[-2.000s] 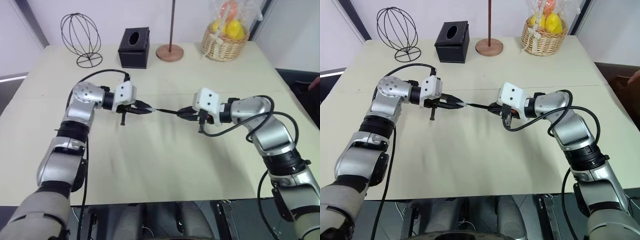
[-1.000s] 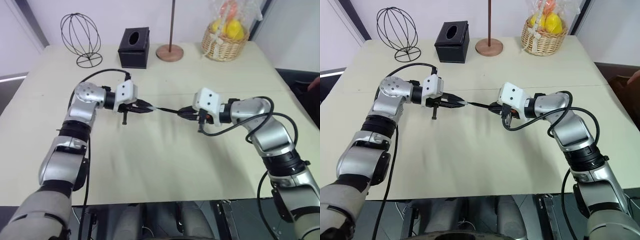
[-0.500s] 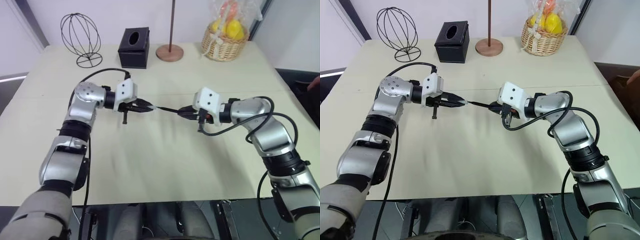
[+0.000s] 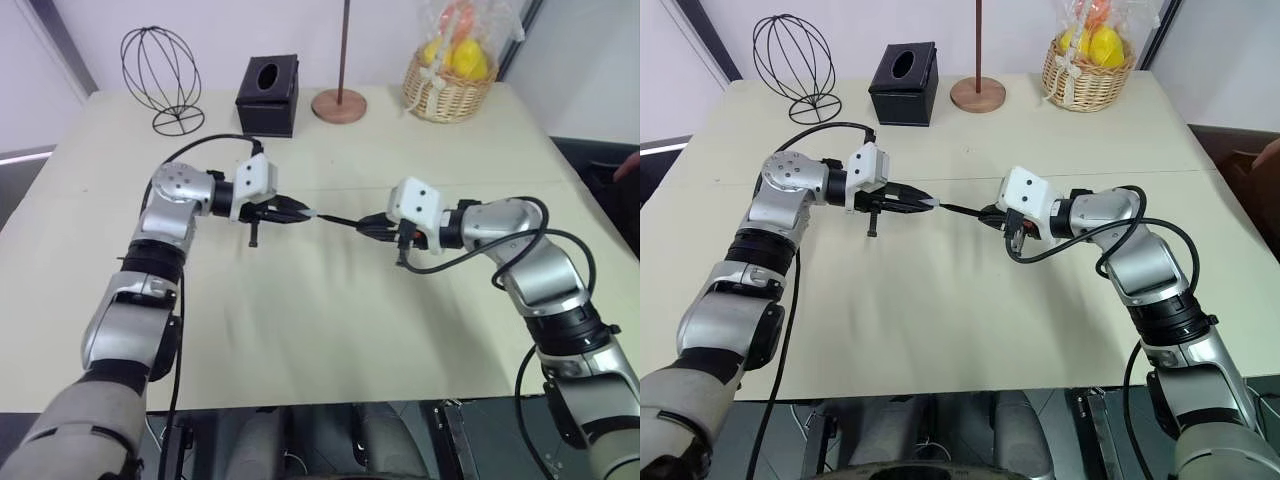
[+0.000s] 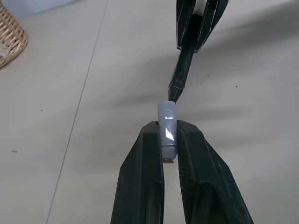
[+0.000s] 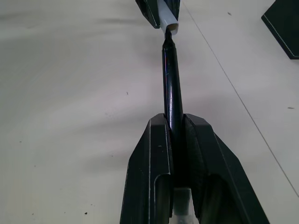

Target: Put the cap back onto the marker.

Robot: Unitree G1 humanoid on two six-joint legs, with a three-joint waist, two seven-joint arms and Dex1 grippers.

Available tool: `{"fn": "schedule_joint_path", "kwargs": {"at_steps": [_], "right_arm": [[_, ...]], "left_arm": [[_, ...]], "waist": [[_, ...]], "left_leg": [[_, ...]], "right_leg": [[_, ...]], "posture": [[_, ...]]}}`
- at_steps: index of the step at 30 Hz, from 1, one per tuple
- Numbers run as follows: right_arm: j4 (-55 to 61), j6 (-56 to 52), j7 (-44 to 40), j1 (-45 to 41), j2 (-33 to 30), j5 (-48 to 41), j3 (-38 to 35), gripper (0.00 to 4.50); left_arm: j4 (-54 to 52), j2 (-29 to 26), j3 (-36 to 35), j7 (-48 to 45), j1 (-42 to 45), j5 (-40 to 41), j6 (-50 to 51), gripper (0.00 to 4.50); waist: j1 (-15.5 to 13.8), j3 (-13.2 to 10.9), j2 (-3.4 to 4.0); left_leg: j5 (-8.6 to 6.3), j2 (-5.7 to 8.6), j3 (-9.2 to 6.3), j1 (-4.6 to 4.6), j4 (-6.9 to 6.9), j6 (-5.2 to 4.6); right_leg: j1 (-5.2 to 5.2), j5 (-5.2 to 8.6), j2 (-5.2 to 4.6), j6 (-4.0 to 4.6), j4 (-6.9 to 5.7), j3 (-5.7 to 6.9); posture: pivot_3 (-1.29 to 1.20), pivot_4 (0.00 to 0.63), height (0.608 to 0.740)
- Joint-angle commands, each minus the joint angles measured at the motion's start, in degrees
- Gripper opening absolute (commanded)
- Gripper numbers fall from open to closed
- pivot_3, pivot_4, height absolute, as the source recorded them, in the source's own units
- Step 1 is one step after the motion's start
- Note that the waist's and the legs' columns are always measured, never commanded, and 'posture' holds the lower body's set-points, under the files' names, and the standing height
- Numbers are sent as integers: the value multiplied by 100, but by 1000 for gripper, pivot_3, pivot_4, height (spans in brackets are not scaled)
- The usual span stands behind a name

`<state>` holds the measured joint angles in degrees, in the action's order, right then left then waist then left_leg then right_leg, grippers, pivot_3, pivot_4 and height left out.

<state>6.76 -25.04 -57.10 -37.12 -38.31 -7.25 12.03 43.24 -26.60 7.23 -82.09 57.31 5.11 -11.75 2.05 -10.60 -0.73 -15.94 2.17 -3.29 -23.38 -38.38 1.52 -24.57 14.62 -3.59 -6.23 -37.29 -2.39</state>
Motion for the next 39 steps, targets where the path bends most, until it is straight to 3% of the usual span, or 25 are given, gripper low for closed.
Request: {"fn": "schedule_joint_path", "kwargs": {"at_steps": [1,39], "right_arm": [[-102,114,40,-116,-75,23,-180,0],[225,-47,28,-55,-46,-72,-123,0]], "left_arm": [[-254,-186,-85,-97,72,116,-89,22],[556,31,81,73,421,-101,-731,22]], "waist": [[3,0,0],[-4,0,0]], "left_leg": [[0,0,0,0,0,0],[0,1,0,0,-2,0]], "right_leg": [[0,0,1,0,0,0],[0,0,1,0,-1,0]], "posture": [[0,150,740],[0,150,740]]}}
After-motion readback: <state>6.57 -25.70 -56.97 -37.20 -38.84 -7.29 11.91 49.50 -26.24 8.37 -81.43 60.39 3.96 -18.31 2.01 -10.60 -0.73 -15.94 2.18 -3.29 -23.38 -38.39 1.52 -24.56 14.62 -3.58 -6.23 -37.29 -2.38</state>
